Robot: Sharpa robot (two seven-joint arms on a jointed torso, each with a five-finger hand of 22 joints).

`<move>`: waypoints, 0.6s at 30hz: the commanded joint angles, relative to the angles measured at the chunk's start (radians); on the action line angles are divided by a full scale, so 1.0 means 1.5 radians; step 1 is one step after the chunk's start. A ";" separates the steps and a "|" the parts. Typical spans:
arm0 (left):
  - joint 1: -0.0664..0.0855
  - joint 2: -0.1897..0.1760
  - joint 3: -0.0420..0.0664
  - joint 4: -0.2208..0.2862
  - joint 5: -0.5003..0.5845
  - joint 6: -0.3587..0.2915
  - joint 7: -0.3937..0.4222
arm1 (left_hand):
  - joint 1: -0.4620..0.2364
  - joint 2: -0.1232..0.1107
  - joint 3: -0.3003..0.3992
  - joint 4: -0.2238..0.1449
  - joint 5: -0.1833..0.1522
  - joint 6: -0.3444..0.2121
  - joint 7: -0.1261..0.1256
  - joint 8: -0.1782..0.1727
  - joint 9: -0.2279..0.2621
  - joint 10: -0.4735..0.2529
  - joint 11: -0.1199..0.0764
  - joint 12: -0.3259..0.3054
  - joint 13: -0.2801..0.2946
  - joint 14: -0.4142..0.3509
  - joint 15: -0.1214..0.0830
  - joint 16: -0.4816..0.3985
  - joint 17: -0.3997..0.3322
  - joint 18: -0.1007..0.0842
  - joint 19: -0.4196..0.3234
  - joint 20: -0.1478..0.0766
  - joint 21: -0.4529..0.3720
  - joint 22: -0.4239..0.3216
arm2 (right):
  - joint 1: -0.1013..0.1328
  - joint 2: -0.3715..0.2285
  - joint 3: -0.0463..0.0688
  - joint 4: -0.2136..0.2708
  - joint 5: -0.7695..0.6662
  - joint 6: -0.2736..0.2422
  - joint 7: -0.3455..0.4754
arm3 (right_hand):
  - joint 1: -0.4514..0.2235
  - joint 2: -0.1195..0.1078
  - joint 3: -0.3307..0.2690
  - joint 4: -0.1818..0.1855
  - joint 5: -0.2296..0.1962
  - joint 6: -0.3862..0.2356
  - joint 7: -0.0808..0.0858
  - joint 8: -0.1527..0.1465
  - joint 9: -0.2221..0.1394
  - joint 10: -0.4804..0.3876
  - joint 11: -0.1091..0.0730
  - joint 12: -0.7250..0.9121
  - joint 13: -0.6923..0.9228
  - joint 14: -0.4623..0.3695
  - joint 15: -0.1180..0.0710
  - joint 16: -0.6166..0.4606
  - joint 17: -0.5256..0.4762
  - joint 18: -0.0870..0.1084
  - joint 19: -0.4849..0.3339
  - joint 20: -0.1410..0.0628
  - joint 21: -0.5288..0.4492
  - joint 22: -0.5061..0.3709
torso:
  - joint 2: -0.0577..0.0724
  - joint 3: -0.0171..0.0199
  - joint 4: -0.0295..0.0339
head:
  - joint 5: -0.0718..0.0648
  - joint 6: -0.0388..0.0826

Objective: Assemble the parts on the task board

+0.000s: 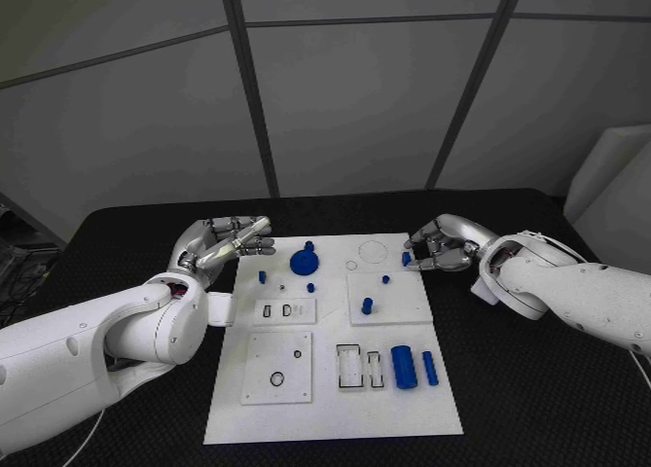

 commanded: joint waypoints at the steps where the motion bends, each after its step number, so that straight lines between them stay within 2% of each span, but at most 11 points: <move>1: 0.001 0.001 0.000 0.000 -0.002 0.008 0.002 | -0.003 0.006 0.000 -0.003 -0.003 0.005 0.001 -0.002 0.001 0.005 -0.002 0.000 0.001 -0.003 0.001 -0.003 0.001 -0.009 -0.003 -0.001 0.003 0.001 | 0.001 0.004 0.000 -0.002 -0.003 0.003 0.000 | 0.001 0.010 -0.003 0.004 0.005 0.006 0.002 0.005 0.002 0.005 0.001 0.006 0.004 0.040 0.004 0.003 0.028 0.006 0.005 0.003 0.003 0.046 | 0.000 -0.0003 -0.0002 | 0.000 -0.001; 6: 0.001 0.001 0.000 0.001 -0.002 0.008 0.002 | -0.003 0.006 0.000 -0.003 -0.003 0.005 0.001 -0.002 0.001 0.005 -0.002 0.000 0.001 -0.003 0.001 -0.003 0.001 -0.009 -0.003 -0.001 0.003 0.001 | 0.001 0.010 0.000 -0.006 -0.005 0.008 -0.001 | 0.004 0.018 -0.002 0.005 0.004 0.020 0.002 0.010 0.004 0.010 0.000 0.013 0.010 0.041 0.004 0.006 0.033 0.005 0.009 0.003 0.006 0.052 | 0.000 -0.0003 0.0001 | 0.000 -0.001; 18: 0.001 0.000 0.000 0.001 -0.002 0.008 0.002 | -0.002 0.006 0.000 -0.004 -0.003 0.005 0.001 -0.003 0.001 0.004 -0.002 -0.001 0.001 -0.004 0.001 -0.003 0.001 -0.009 -0.004 -0.001 0.003 0.001 | 0.000 0.019 0.000 -0.017 -0.014 0.016 -0.007 | 0.005 0.021 -0.002 0.005 0.002 0.029 0.001 0.013 0.005 0.015 -0.001 0.020 0.017 0.042 0.003 0.009 0.038 0.004 0.014 0.003 0.009 0.058 | 0.000 -0.0001 -0.0005 | 0.001 -0.003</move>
